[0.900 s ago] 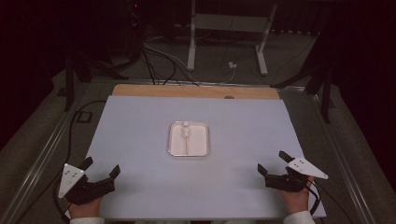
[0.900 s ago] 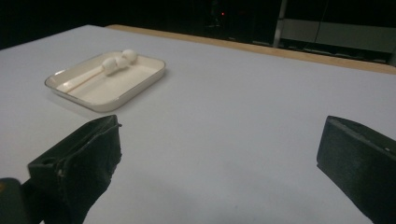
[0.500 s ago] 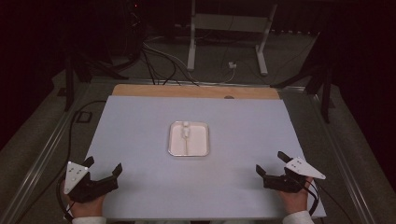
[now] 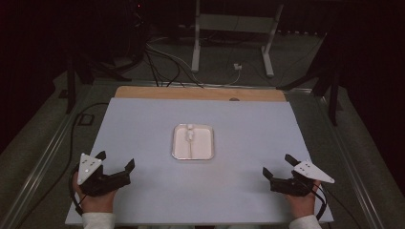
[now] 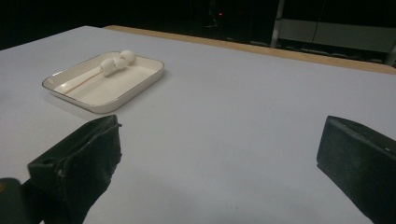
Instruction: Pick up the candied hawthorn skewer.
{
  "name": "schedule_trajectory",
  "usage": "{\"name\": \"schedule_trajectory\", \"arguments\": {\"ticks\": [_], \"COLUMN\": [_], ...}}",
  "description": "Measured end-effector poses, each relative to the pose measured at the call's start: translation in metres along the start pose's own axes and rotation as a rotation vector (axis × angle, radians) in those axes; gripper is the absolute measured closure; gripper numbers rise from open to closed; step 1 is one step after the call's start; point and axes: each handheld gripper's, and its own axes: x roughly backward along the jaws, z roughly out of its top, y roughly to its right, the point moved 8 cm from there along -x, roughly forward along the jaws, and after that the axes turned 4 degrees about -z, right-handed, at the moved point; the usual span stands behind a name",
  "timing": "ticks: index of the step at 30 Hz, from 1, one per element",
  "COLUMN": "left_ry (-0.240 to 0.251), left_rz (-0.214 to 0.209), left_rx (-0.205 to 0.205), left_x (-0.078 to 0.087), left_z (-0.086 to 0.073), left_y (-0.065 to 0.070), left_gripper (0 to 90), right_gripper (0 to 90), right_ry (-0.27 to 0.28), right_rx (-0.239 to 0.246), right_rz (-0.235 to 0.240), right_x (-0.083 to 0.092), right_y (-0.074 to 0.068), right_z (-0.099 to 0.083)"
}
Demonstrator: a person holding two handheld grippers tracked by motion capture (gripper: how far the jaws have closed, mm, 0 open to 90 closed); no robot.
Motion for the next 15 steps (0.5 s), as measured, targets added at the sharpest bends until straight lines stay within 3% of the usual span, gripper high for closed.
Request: {"name": "schedule_trajectory", "arguments": {"ticks": [7,15], "left_ry": [-0.027,-0.074], "left_rz": [-0.062,-0.099], "left_rx": [-0.001,-0.011], "left_x": [-0.028,-0.061], "left_z": [0.014,0.022], "left_y": [0.021,0.040], "left_gripper": [0.8,0.8], "right_gripper": [0.0,0.0], "right_ry": [0.001,-0.001], "right_rx": [-0.007,-0.013], "right_rz": [-0.004,-0.009], "right_x": [0.000,0.000], "right_y": [0.002,0.004], "right_z": [0.000,-0.001]}}
